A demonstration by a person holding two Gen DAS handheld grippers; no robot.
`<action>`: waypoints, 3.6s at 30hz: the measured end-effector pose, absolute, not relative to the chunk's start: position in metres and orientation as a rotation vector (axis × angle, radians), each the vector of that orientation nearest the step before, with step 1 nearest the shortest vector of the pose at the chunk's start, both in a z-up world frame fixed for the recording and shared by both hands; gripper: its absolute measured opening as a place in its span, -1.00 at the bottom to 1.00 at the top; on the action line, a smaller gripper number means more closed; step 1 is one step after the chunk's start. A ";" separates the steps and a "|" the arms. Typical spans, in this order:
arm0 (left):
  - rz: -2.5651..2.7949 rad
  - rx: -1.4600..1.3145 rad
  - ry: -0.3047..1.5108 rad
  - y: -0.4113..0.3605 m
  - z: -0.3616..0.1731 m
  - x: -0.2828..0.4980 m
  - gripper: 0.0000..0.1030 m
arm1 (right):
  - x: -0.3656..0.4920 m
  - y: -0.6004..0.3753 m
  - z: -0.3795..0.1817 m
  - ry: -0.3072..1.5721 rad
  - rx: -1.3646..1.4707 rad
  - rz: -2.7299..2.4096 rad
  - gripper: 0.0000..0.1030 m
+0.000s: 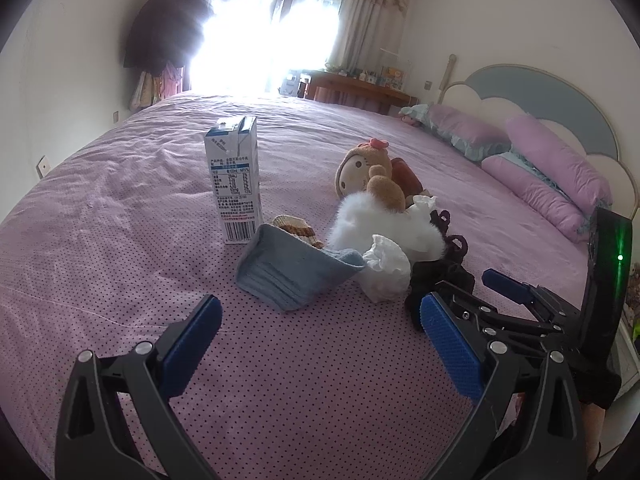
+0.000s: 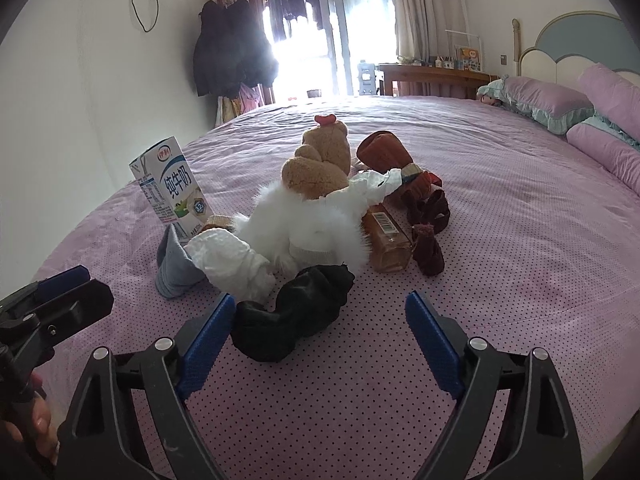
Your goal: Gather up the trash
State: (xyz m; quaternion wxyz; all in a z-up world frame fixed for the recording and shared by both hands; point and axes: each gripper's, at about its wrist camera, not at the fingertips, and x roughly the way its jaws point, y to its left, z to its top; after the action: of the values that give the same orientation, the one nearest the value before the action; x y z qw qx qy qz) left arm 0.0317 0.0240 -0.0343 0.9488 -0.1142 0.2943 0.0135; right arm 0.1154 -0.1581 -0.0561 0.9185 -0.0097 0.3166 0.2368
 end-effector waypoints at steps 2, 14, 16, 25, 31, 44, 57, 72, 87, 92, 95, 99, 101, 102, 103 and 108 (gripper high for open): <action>0.025 -0.224 0.602 0.022 -0.034 0.033 0.93 | 0.121 -0.159 -0.060 0.663 -0.001 0.498 0.52; -0.012 -0.204 0.620 0.005 -0.032 0.043 0.93 | 0.124 -0.187 -0.068 0.697 0.092 0.612 -0.76; -0.039 -0.208 0.634 -0.001 -0.033 0.047 0.93 | 0.119 -0.196 -0.064 0.685 0.090 0.614 -0.76; -0.139 -0.273 0.622 -0.031 -0.044 0.077 0.80 | 0.116 -0.235 -0.053 0.624 0.111 0.593 -0.76; -0.114 -0.321 0.677 -0.033 -0.057 0.098 0.73 | 0.121 -0.245 -0.053 0.616 0.127 0.612 -0.76; -0.001 -0.339 0.731 -0.022 -0.074 0.131 -0.47 | 0.119 -0.249 -0.057 0.628 0.131 0.642 -0.76; -0.096 -0.256 0.637 -0.041 -0.044 0.070 -0.56 | 0.096 -0.284 -0.047 0.615 0.147 0.573 -0.76; -0.531 -0.156 0.694 -0.167 -0.034 0.038 -0.56 | 0.010 -0.386 -0.031 0.592 0.147 0.334 -0.76; -0.962 0.009 1.034 -0.369 -0.146 0.010 -0.56 | -0.082 -0.528 -0.136 0.888 0.279 -0.123 -0.76; -0.997 0.053 1.145 -0.396 -0.181 0.004 -0.56 | -0.101 -0.554 -0.176 0.988 0.332 -0.181 -0.76; -1.000 0.071 1.183 -0.408 -0.193 0.003 -0.56 | -0.104 -0.558 -0.197 1.043 0.354 -0.184 -0.76; -1.001 0.086 1.196 -0.417 -0.205 0.003 -0.56 | -0.103 -0.561 -0.208 1.083 0.351 -0.218 -0.39; -0.999 0.101 1.194 -0.419 -0.207 0.004 -0.55 | -0.104 -0.562 -0.208 1.074 0.352 -0.229 -0.21; -0.997 0.107 1.195 -0.420 -0.208 0.004 -0.55 | -0.105 -0.564 -0.208 1.067 0.359 -0.232 -0.20; -1.008 0.111 1.210 -0.422 -0.209 0.005 -0.55 | -0.106 -0.565 -0.206 1.062 0.365 -0.229 -0.20; -0.998 0.123 1.231 -0.429 -0.216 0.007 -0.56 | -0.108 -0.569 -0.200 1.042 0.358 -0.234 -0.19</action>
State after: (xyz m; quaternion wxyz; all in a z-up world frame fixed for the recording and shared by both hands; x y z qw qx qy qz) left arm 0.0066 -0.4289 -0.2157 0.7003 0.0552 0.5529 -0.4482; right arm -0.1079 -0.5688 -0.1996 0.8456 0.1699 0.4938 -0.1110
